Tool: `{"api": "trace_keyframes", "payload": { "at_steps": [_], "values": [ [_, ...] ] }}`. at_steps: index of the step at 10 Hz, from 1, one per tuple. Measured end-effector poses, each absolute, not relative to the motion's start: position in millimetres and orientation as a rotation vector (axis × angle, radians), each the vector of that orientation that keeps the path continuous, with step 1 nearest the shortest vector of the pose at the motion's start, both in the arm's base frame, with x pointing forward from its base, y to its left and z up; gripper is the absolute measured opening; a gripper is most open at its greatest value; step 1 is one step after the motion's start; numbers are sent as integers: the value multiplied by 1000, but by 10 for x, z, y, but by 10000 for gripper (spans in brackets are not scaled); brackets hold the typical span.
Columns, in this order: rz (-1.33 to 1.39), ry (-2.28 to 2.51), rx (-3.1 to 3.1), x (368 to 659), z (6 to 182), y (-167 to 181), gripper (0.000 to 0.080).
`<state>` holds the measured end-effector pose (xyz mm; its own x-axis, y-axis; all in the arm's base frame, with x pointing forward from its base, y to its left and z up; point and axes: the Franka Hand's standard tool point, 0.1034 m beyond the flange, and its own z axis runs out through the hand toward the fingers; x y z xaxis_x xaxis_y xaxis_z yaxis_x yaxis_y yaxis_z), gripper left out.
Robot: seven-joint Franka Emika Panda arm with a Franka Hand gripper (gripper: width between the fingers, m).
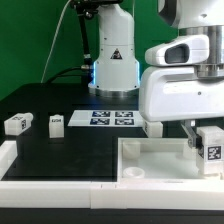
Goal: Assemble one leg
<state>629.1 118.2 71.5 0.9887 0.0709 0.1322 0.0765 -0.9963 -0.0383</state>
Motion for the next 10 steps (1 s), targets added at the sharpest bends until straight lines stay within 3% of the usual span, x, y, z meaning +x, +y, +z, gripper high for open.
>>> {"api": "trace_keyframes", "payload": {
  "at_steps": [2,7,10],
  "values": [
    [-196,186,-3075,6290,712,1188,289],
    [-126,1441,-2667,6296,696,1202,290],
    [-72,1763,-2444,6328,702,1151,290]
  ]
}}
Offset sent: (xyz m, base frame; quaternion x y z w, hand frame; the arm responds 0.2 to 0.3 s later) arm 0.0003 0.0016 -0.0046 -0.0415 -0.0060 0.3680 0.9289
